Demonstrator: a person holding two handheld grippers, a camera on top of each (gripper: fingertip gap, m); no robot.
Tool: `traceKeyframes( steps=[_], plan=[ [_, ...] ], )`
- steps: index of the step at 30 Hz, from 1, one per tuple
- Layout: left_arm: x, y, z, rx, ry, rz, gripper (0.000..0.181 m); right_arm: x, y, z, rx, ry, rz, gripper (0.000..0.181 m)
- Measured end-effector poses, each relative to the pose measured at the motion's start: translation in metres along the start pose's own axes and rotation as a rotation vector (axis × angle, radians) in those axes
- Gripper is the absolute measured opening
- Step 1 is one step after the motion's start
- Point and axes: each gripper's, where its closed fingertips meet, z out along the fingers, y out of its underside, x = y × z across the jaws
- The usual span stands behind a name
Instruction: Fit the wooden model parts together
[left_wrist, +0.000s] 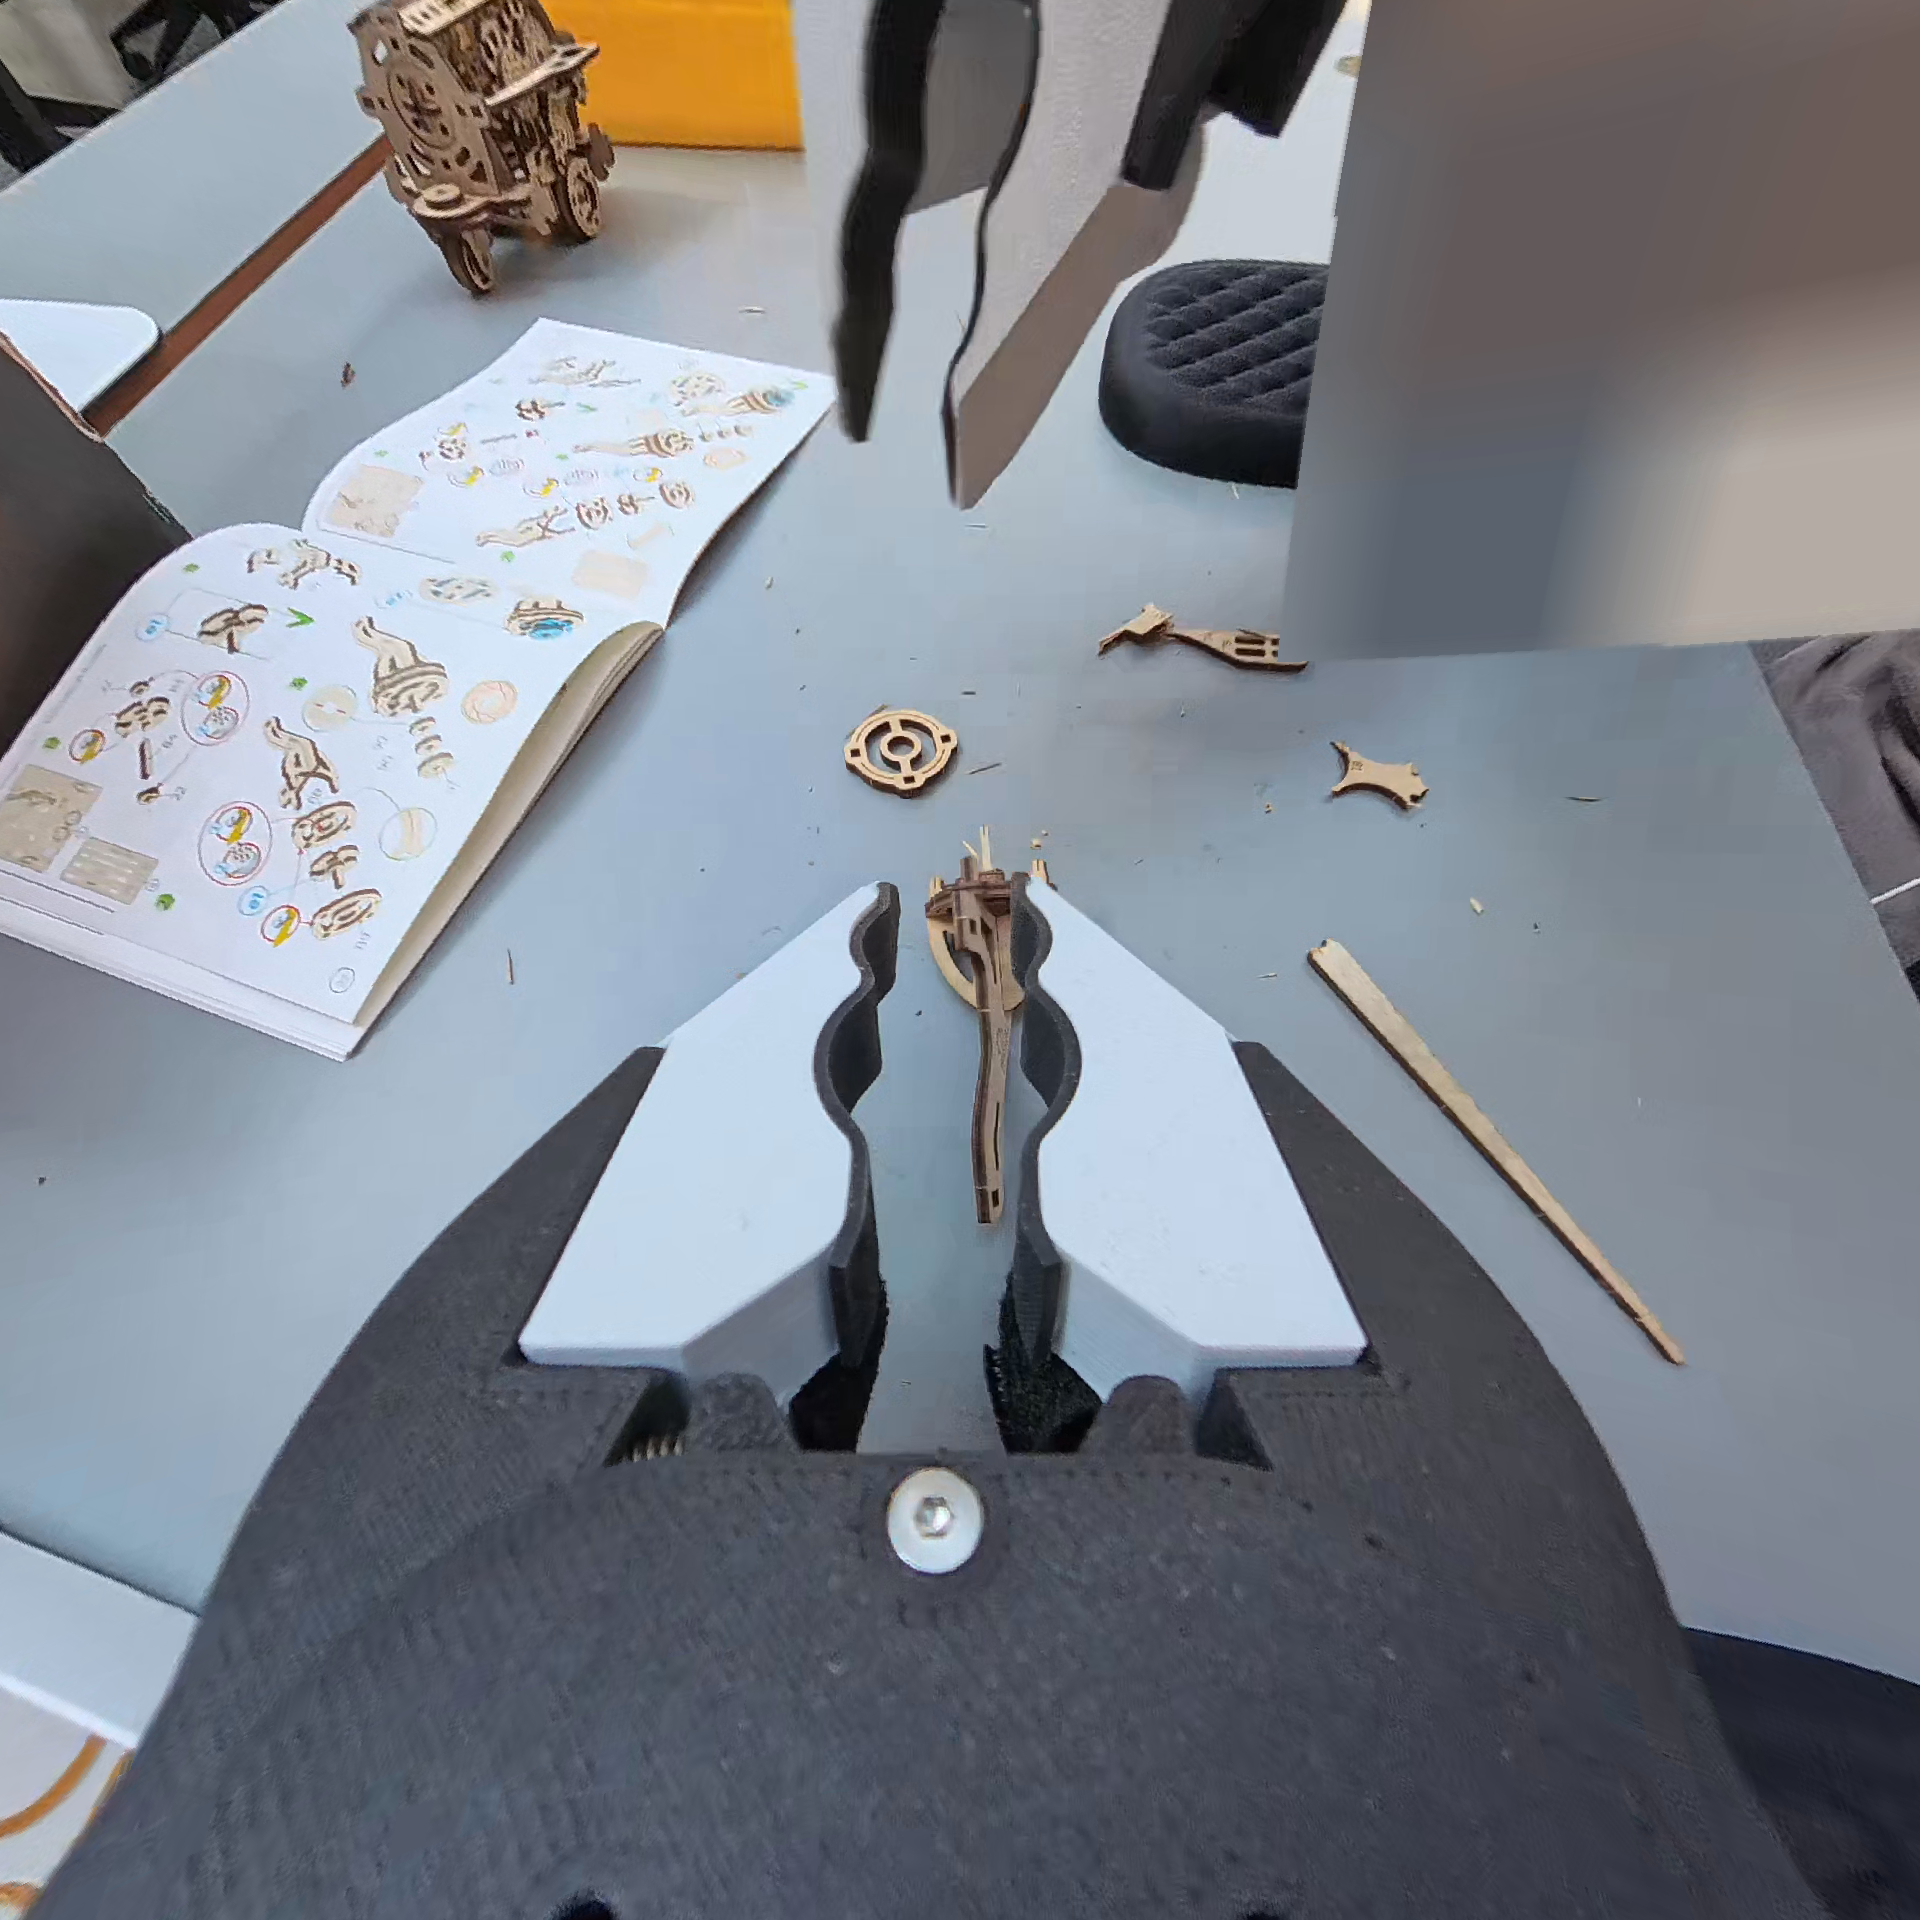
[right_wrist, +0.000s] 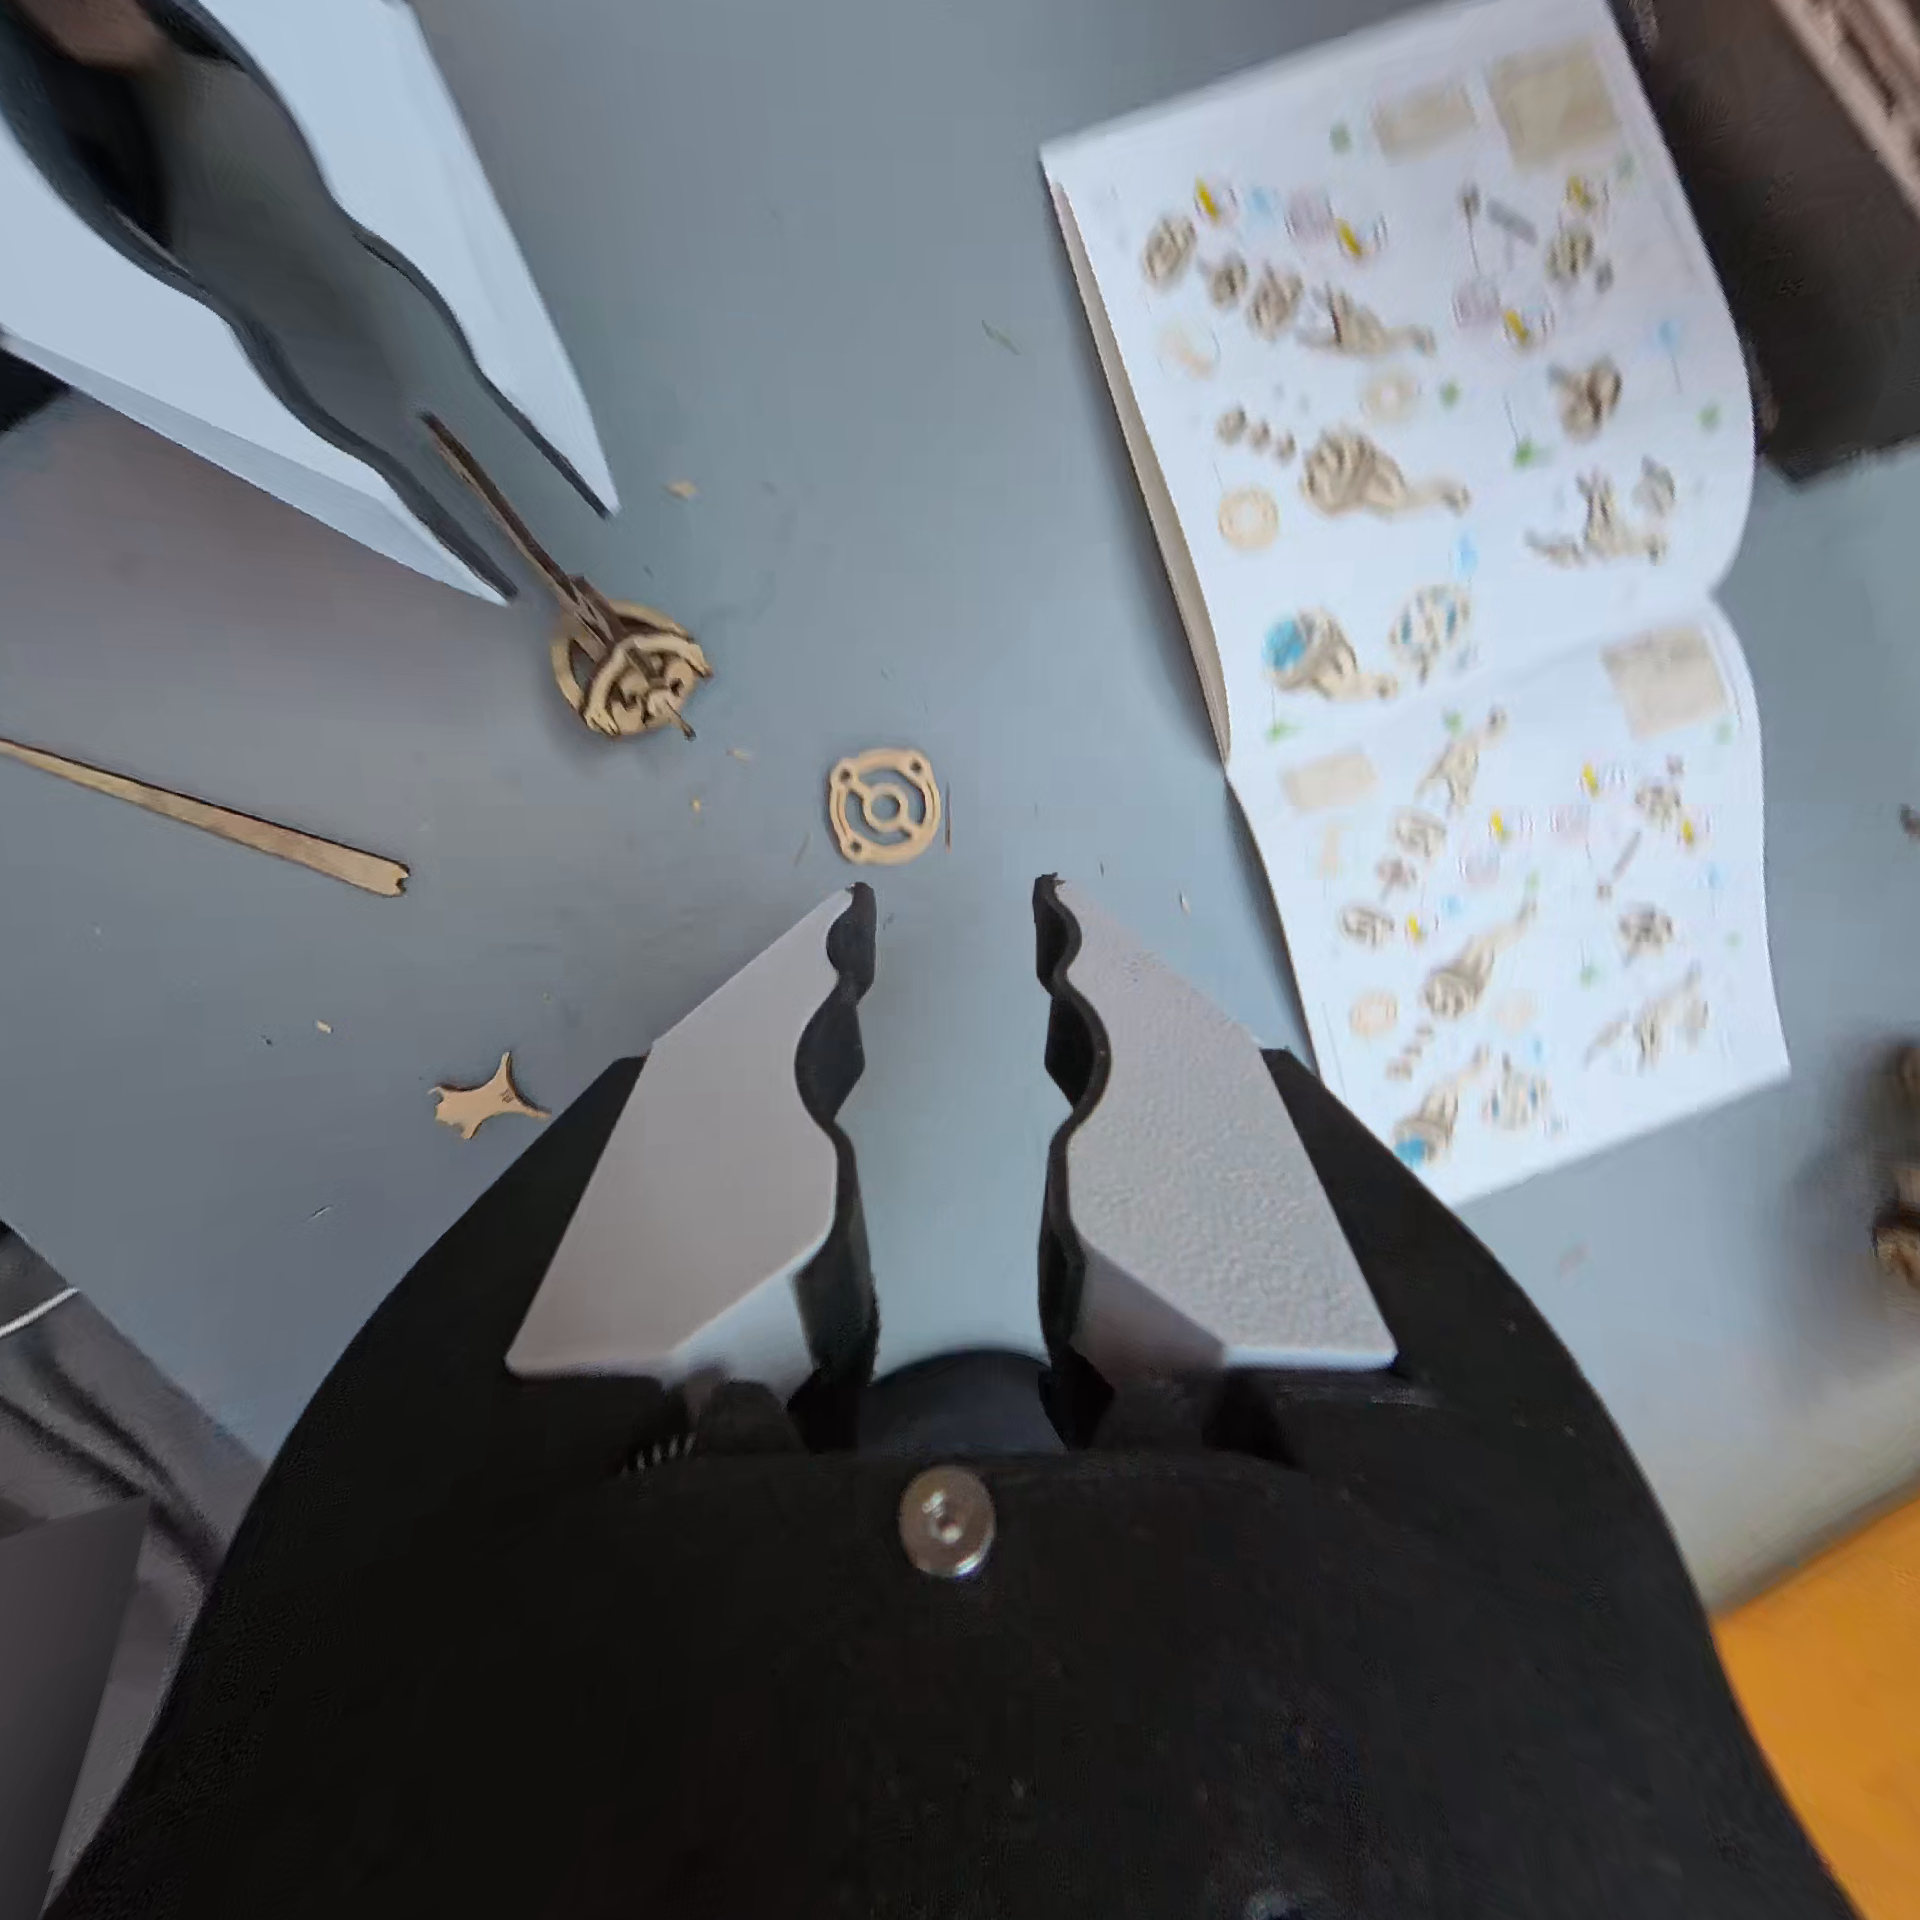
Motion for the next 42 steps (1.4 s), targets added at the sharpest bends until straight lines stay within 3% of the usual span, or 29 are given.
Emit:
traceKeyframes(
  steps=[2,4,8,13,17,20,23,25,28,31,33,35,38,42],
  plan=[
    [-0.002,-0.004,-0.005,0.01,-0.003,-0.003,0.02,-0.005,0.028,-0.014,-0.226,0.11,0.07,0.019],
    [-0.004,-0.004,-0.008,0.008,-0.008,-0.017,0.02,-0.014,0.044,-0.026,-0.395,0.235,-0.026,0.014],
    [-0.012,-0.003,-0.017,-0.013,-0.067,-0.051,0.019,-0.051,0.078,-0.047,-0.646,0.262,-0.152,0.002],
    [-0.014,-0.004,-0.031,-0.002,-0.14,-0.087,0.018,-0.063,0.1,-0.062,-0.753,0.224,-0.204,0.0],
    [-0.014,-0.003,-0.036,0.002,-0.167,-0.123,0.018,-0.047,0.101,-0.066,-0.79,0.211,-0.149,0.0],
    [-0.013,-0.006,-0.031,0.01,-0.158,-0.132,0.018,-0.023,0.098,-0.062,-0.728,0.192,-0.079,0.0],
    [-0.011,-0.008,-0.024,0.004,-0.138,-0.1,0.018,0.008,0.082,-0.042,-0.498,0.121,0.035,0.0],
    [-0.013,-0.011,-0.02,0.004,-0.125,-0.08,0.019,0.02,0.068,-0.025,-0.314,0.001,0.1,0.0],
    [-0.018,-0.017,-0.016,0.006,-0.083,-0.055,0.016,0.003,0.045,-0.008,-0.055,-0.326,0.166,0.0],
    [-0.016,-0.014,-0.009,-0.029,0.01,-0.057,0.015,-0.01,0.024,-0.005,0.205,-0.508,0.053,0.0],
    [-0.016,-0.009,-0.003,-0.048,0.044,-0.058,0.014,-0.012,0.01,-0.003,0.396,-0.508,-0.038,0.016],
    [-0.018,-0.009,0.002,0.0,0.04,-0.056,0.01,-0.017,0.006,0.003,0.474,-0.482,-0.12,0.029],
    [-0.013,-0.005,0.003,0.041,0.066,-0.099,0.008,-0.019,0.005,0.023,0.491,-0.378,-0.253,0.034],
    [-0.017,-0.002,-0.003,0.067,0.019,-0.083,0.006,-0.016,0.004,0.036,0.472,-0.358,-0.252,0.043]
  ],
)
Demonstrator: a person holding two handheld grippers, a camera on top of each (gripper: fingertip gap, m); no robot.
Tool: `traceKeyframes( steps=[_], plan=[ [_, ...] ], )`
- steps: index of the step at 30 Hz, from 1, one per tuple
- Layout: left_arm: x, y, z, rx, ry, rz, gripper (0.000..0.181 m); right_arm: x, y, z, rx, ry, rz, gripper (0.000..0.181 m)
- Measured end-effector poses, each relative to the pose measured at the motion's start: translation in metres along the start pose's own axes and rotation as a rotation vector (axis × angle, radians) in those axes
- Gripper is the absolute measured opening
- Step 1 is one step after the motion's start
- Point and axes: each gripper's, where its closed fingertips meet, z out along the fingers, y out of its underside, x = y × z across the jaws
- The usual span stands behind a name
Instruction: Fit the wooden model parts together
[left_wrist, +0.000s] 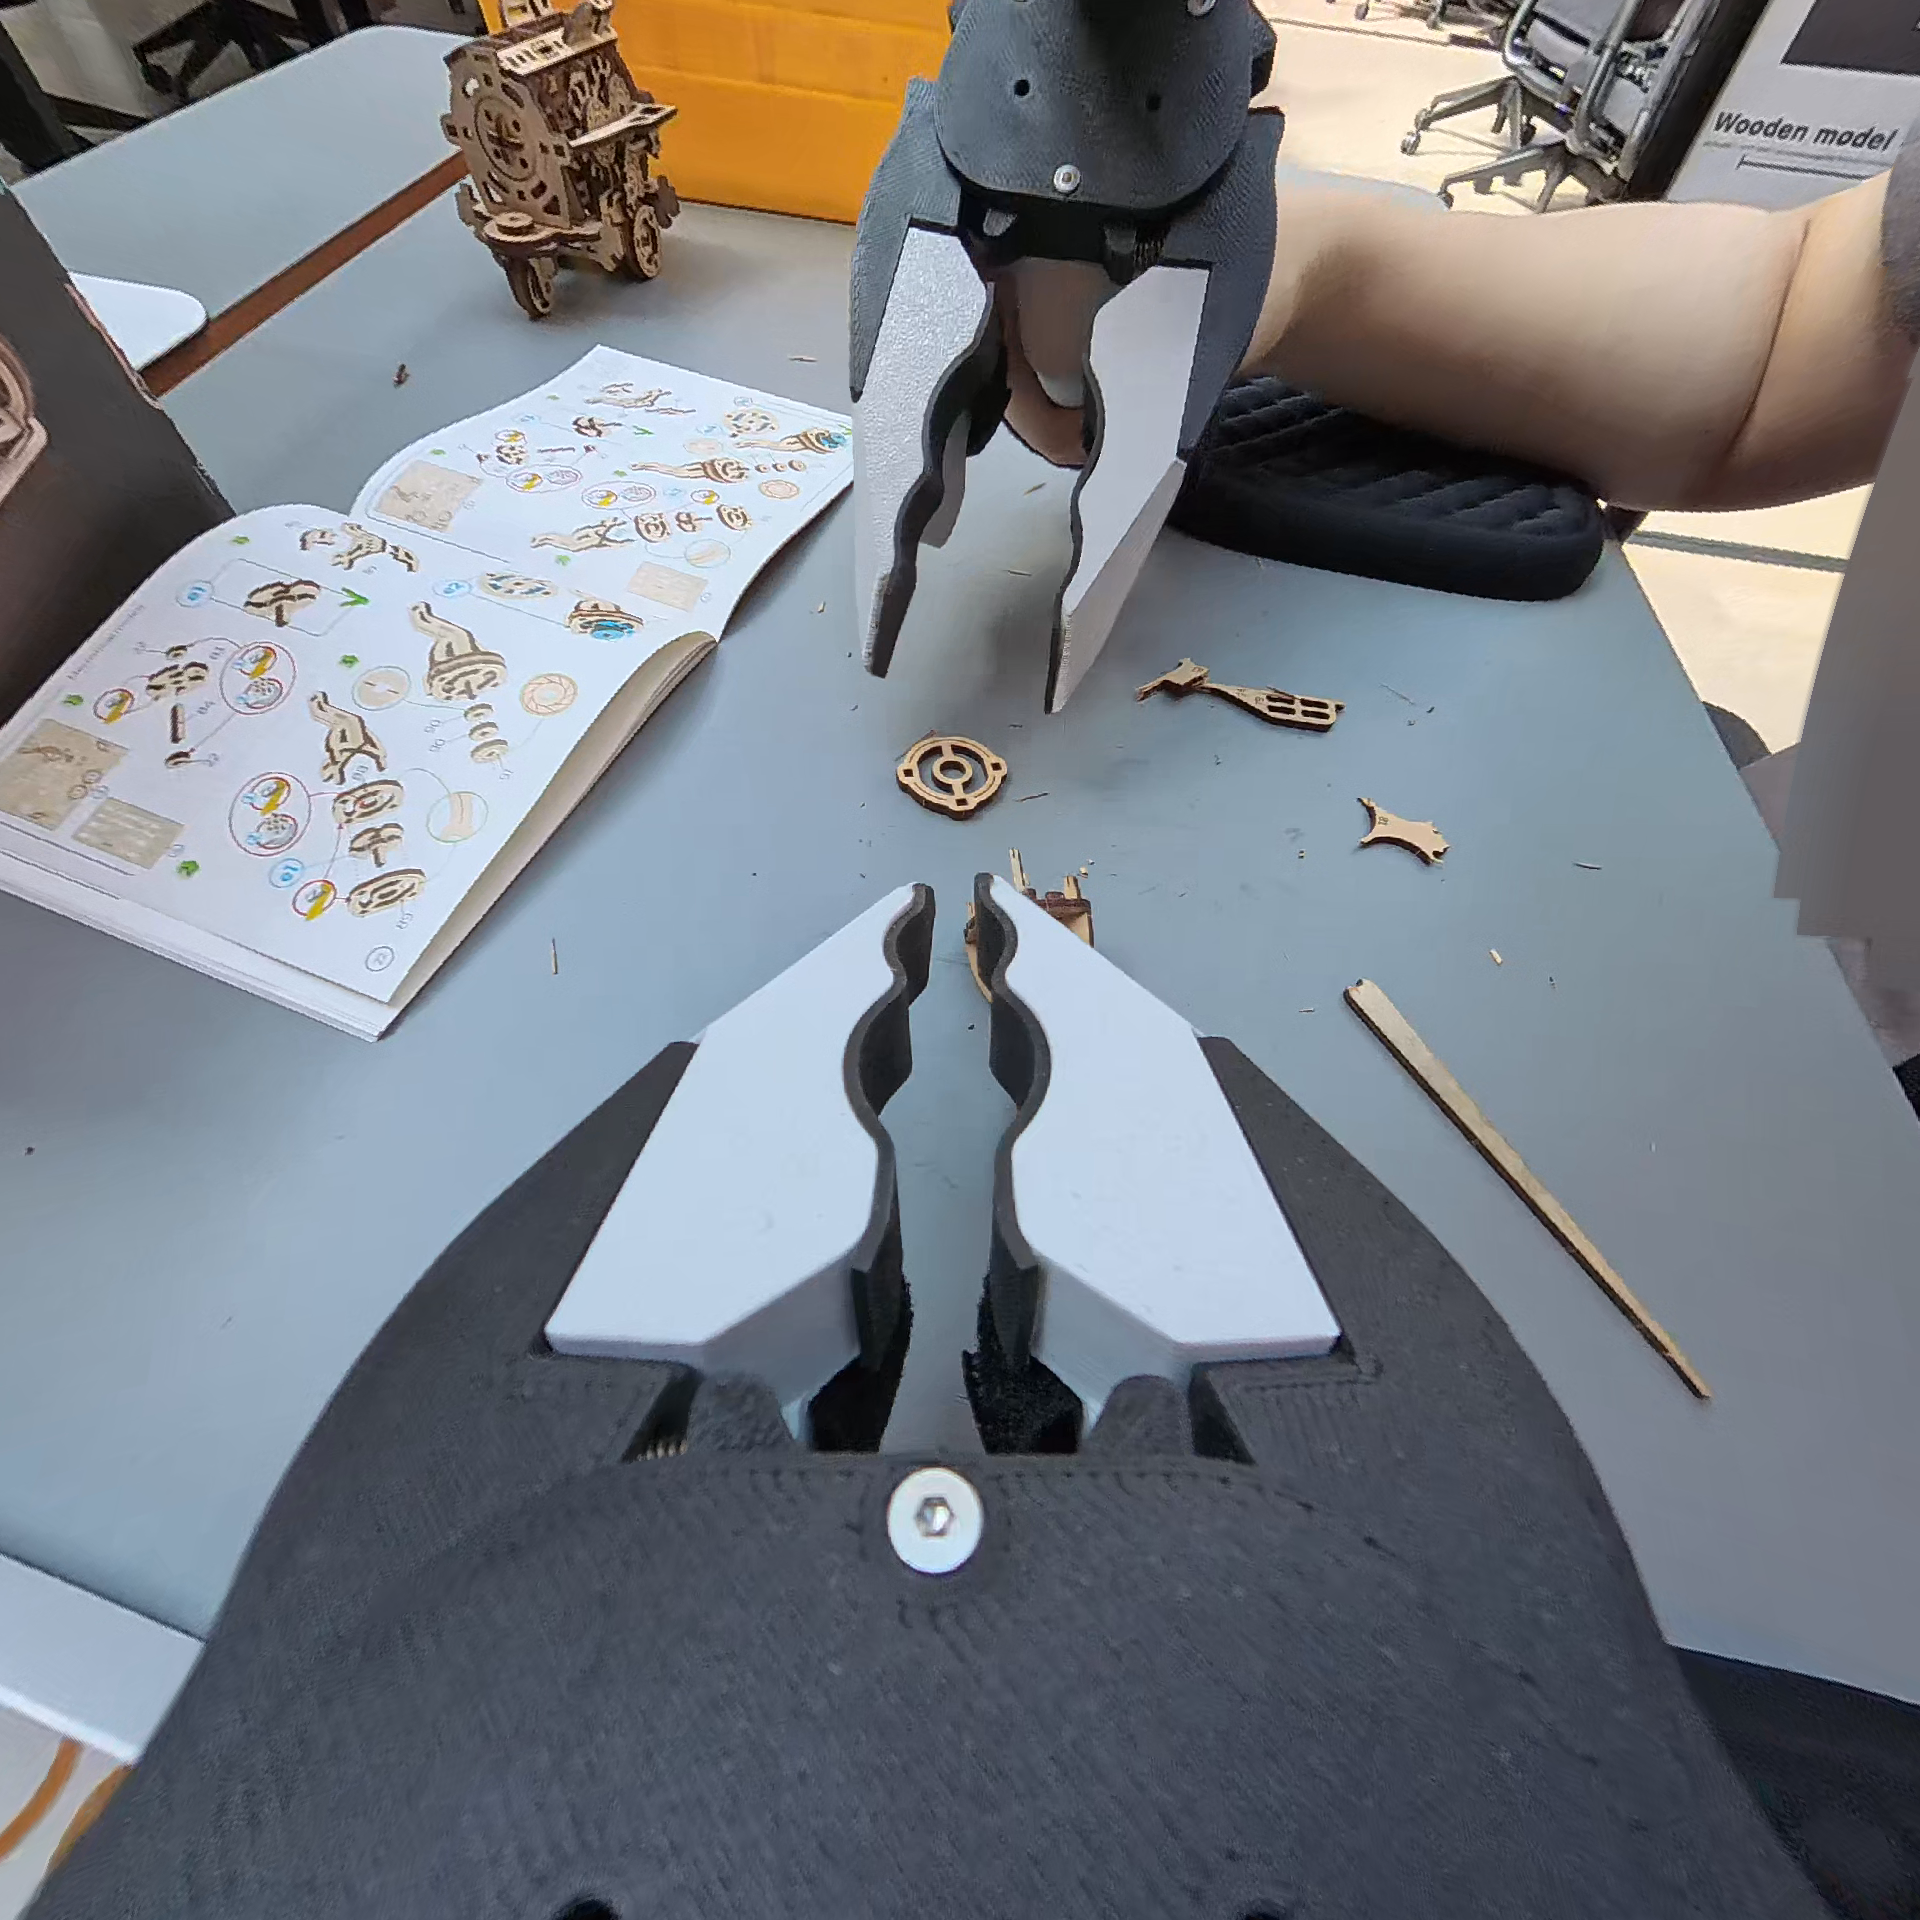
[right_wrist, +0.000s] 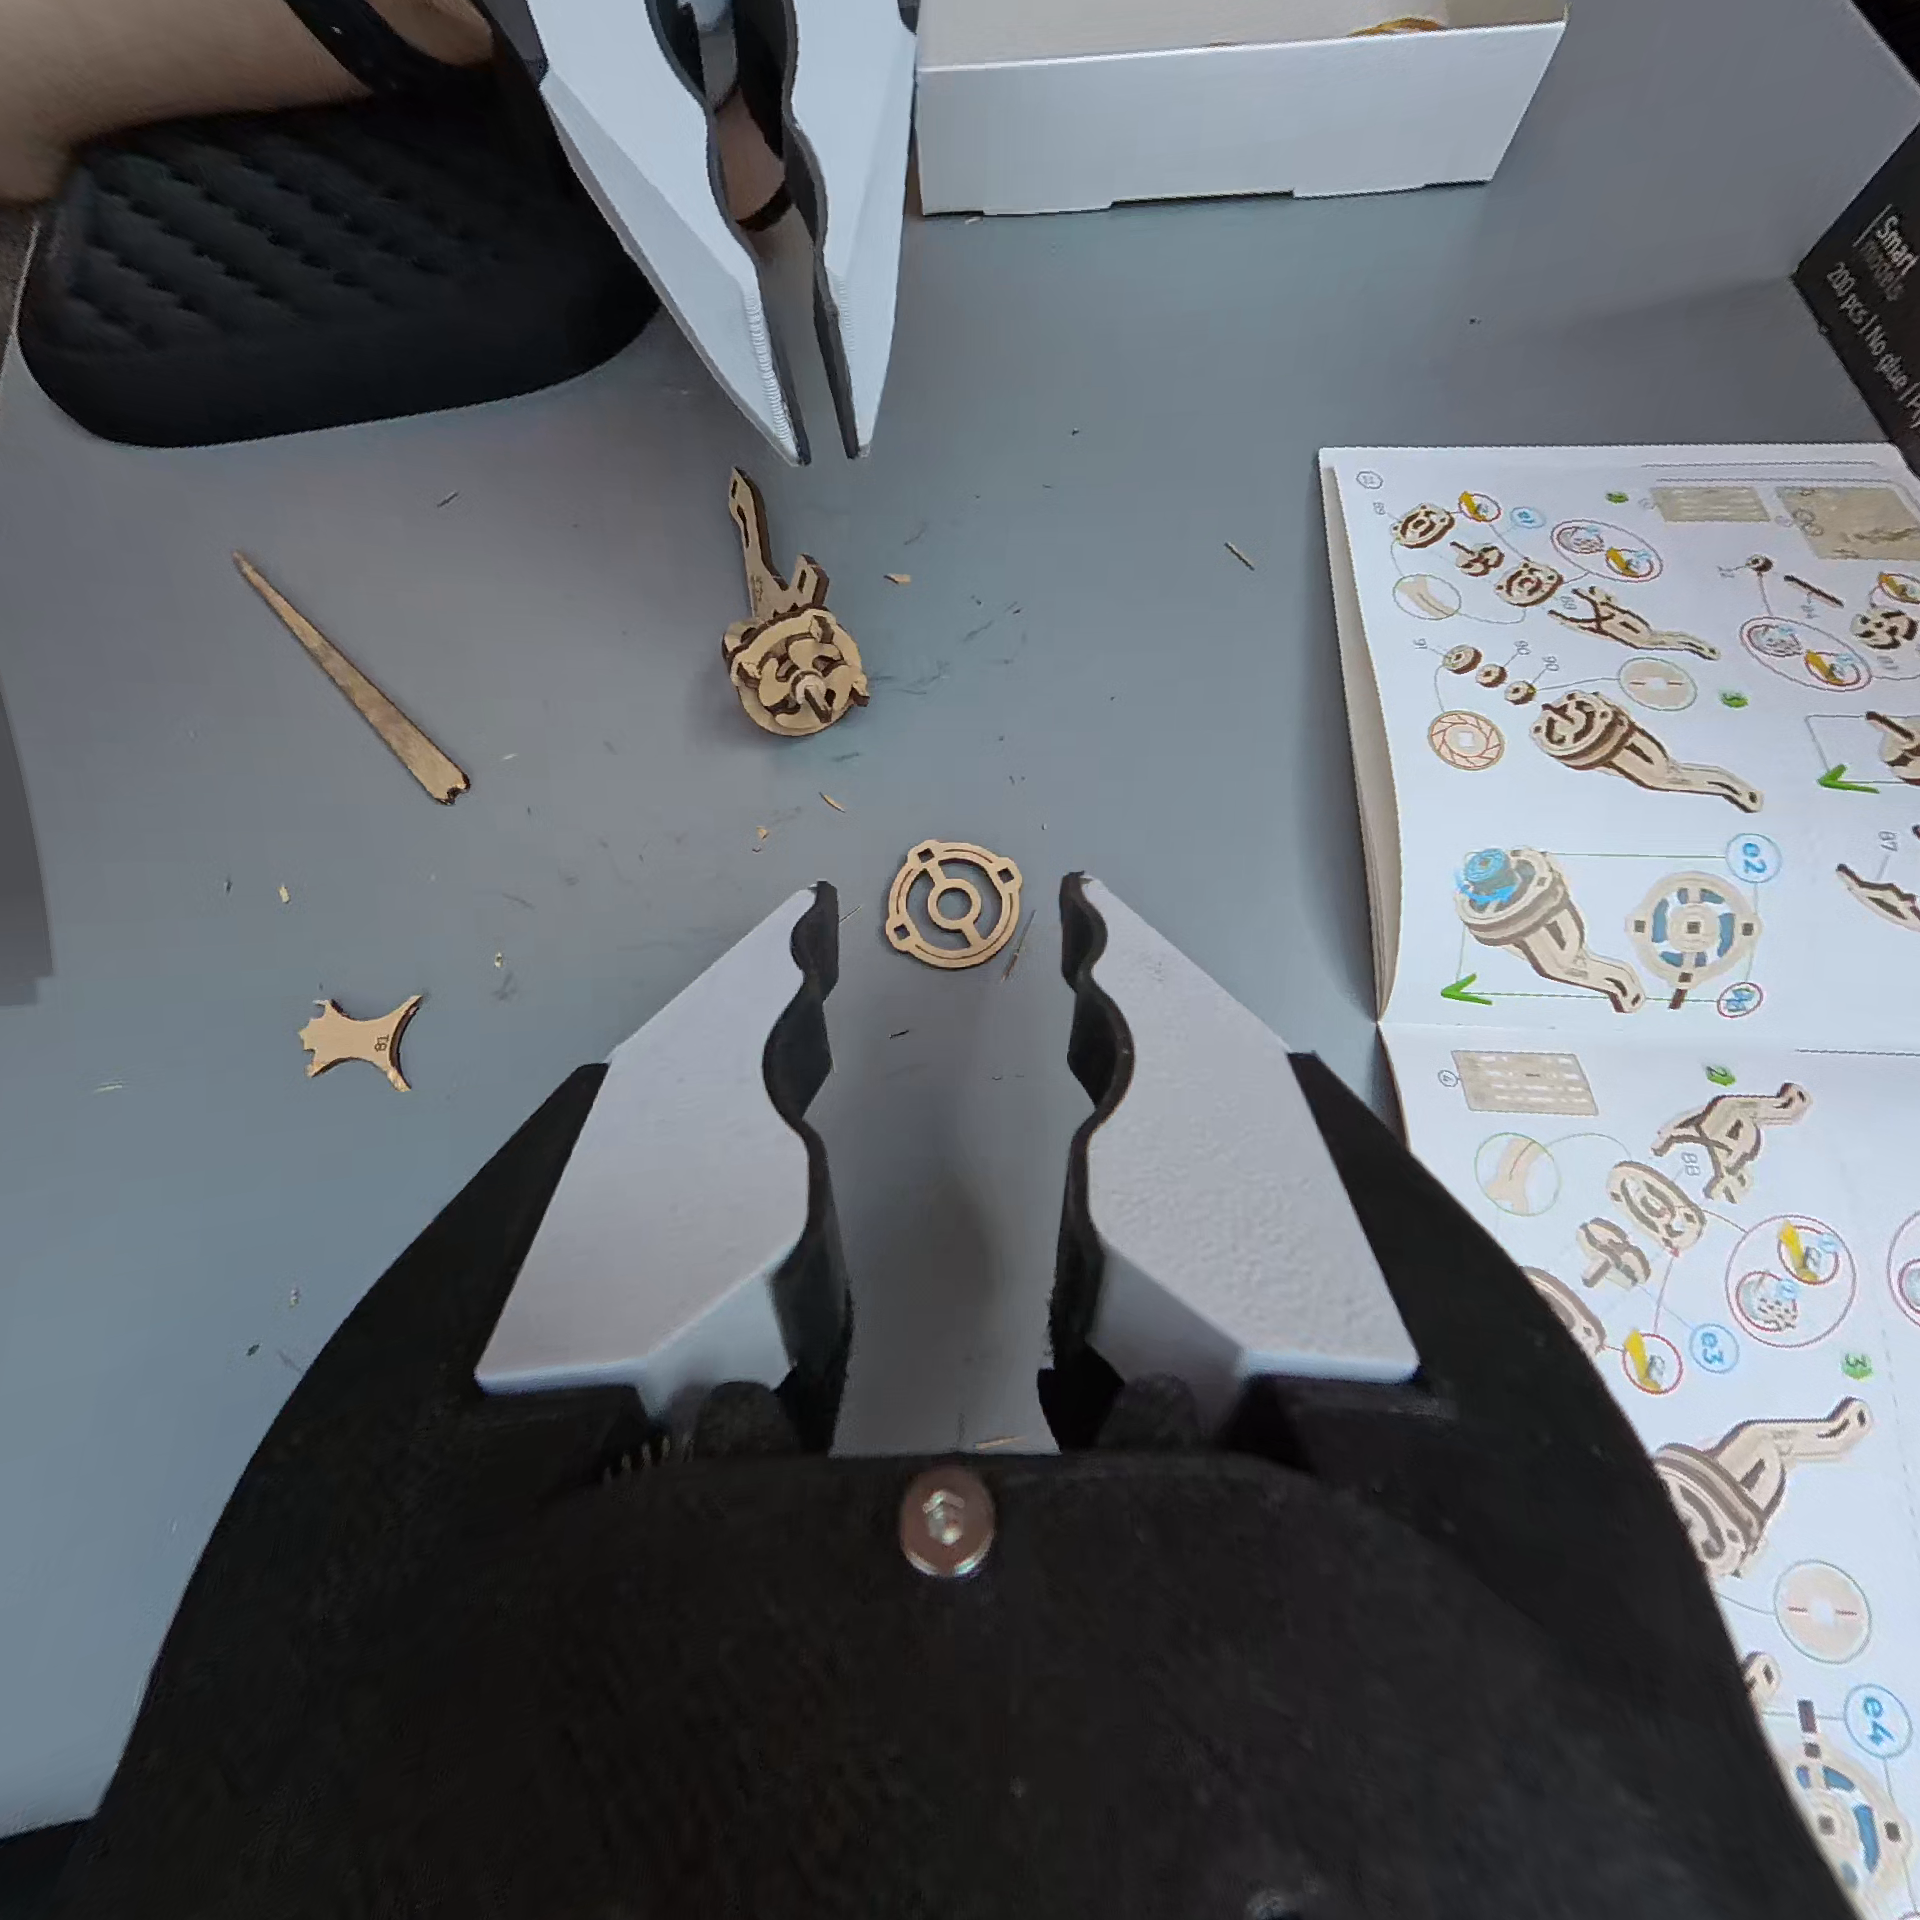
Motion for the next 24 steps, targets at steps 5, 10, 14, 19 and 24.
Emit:
traceKeyframes(
  steps=[5,10,14,19,24],
  plan=[
    [-0.003,0.005,0.002,-0.012,0.013,-0.03,0.007,0.003,0.008,0.0,0.006,-0.032,0.091,0.051],
    [-0.003,0.002,0.001,0.003,0.007,-0.027,0.006,0.0,0.014,0.01,-0.034,-0.03,0.079,0.051],
    [-0.004,0.003,0.001,-0.002,0.001,-0.025,0.006,0.003,0.018,0.014,-0.061,0.005,0.046,0.045],
    [-0.004,0.002,0.001,0.001,-0.004,-0.028,0.006,0.004,0.02,0.013,-0.074,0.04,-0.012,0.023],
    [-0.007,0.003,0.001,0.002,-0.013,-0.046,0.006,0.0,0.021,0.013,-0.08,0.036,-0.06,0.006]
  ],
)
